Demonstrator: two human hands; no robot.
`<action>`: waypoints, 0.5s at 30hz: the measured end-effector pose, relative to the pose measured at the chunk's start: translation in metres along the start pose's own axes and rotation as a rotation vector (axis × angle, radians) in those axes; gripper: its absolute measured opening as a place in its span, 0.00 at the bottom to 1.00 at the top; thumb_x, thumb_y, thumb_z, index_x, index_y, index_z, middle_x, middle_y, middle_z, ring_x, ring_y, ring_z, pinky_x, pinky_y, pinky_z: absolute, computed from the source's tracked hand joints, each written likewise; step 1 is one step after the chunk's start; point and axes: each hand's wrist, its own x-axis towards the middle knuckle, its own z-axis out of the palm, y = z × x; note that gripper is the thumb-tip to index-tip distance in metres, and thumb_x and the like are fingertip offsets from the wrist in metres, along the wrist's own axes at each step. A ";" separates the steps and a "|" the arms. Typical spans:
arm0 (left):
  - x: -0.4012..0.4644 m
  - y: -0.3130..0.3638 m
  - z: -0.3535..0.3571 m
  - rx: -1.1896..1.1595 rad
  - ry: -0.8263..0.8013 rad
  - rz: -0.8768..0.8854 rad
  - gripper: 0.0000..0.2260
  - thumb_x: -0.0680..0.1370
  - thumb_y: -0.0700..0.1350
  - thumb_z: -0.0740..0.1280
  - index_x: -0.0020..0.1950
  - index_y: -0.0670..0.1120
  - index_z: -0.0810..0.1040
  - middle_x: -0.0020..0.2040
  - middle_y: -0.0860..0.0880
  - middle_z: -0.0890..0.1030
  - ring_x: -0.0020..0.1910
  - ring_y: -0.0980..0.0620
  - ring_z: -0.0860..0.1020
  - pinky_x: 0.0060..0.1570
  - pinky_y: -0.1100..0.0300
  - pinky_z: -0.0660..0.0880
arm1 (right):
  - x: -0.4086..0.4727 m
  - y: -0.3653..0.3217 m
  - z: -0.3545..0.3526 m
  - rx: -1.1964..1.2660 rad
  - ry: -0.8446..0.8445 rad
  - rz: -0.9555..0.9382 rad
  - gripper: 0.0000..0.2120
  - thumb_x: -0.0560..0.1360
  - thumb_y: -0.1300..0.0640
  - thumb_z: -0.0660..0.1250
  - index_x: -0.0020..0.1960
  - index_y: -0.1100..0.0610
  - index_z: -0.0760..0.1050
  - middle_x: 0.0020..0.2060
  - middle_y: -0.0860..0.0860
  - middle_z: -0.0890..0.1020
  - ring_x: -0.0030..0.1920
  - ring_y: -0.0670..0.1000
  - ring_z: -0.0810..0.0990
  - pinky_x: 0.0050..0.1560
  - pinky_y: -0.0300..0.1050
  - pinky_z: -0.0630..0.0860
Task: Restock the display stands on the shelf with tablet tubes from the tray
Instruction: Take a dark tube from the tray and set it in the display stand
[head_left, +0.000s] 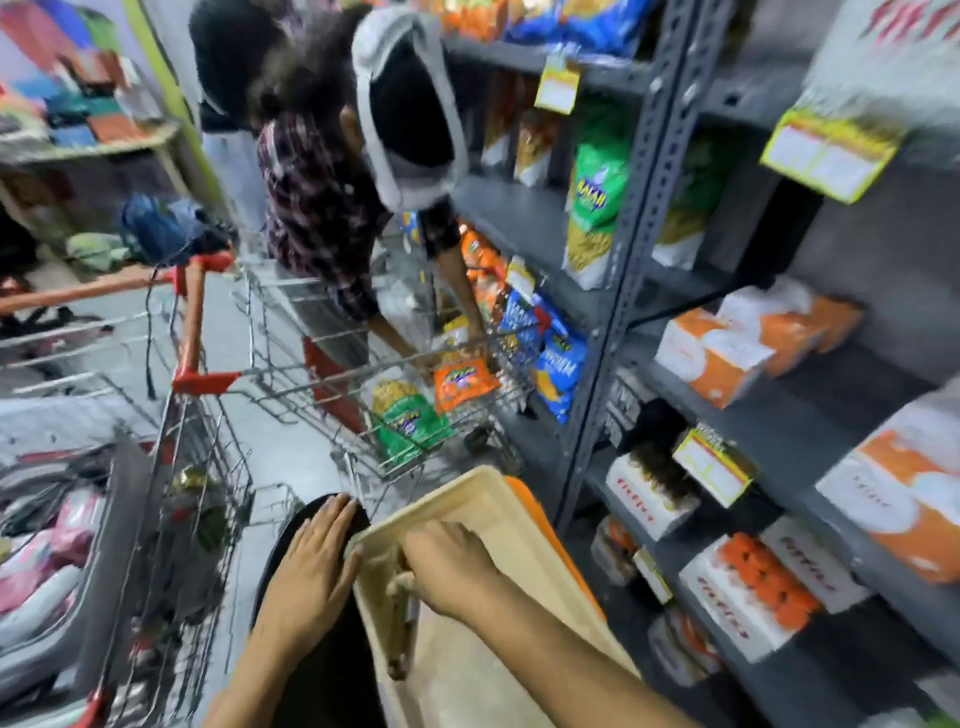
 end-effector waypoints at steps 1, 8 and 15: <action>0.016 0.015 -0.010 -0.023 0.023 0.032 0.36 0.75 0.68 0.42 0.74 0.46 0.61 0.76 0.48 0.59 0.74 0.53 0.55 0.73 0.53 0.54 | -0.010 0.000 -0.031 -0.021 0.071 -0.051 0.12 0.74 0.55 0.68 0.53 0.62 0.77 0.53 0.62 0.81 0.55 0.63 0.79 0.51 0.52 0.75; 0.111 0.162 -0.068 -0.298 0.155 0.305 0.22 0.75 0.53 0.62 0.68 0.58 0.64 0.64 0.45 0.74 0.61 0.47 0.74 0.56 0.70 0.65 | -0.122 -0.008 -0.250 -0.047 0.316 -0.270 0.16 0.71 0.58 0.73 0.58 0.56 0.78 0.54 0.53 0.82 0.56 0.52 0.78 0.54 0.45 0.73; 0.164 0.335 -0.105 -0.457 0.193 0.728 0.23 0.74 0.52 0.63 0.68 0.48 0.69 0.70 0.49 0.69 0.67 0.45 0.71 0.68 0.55 0.64 | -0.244 -0.008 -0.392 -0.276 0.533 -0.108 0.07 0.74 0.55 0.70 0.50 0.56 0.79 0.33 0.38 0.75 0.32 0.31 0.73 0.37 0.22 0.66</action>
